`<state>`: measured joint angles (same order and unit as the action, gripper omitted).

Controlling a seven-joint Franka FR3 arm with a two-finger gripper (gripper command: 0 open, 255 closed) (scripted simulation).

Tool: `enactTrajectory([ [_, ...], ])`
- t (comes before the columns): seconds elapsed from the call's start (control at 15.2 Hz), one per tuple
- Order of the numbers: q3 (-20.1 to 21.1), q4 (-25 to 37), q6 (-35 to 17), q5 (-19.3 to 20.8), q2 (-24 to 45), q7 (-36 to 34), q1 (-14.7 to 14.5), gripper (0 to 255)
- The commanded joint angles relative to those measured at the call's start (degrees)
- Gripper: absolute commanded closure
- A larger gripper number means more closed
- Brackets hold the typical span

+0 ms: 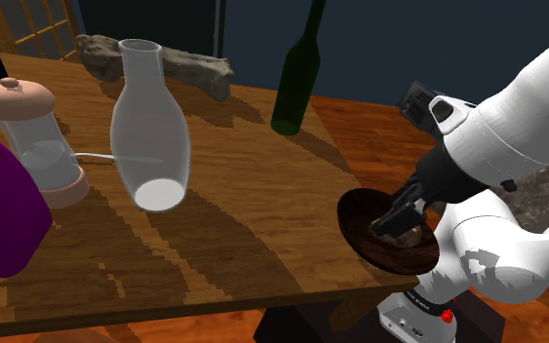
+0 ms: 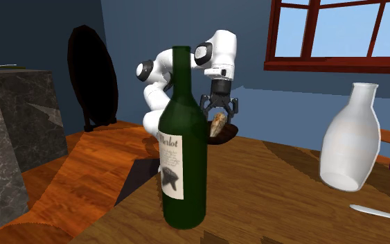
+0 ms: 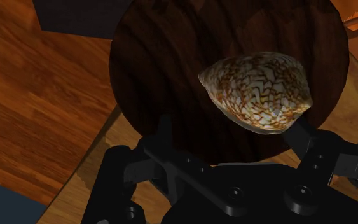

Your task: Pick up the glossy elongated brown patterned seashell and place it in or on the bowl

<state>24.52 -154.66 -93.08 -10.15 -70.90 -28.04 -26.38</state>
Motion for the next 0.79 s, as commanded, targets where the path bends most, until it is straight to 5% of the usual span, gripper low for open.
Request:
enactTrajectory([
  [0.0,0.0,0.0,-0.1,0.0,0.1,0.1,0.0,0],
  [0.26,-1.1,8.2,6.0,1.3,2.0,-0.2,1.1,0],
  [0.73,-1.1,8.2,6.0,1.3,2.0,-0.2,1.1,0],
])
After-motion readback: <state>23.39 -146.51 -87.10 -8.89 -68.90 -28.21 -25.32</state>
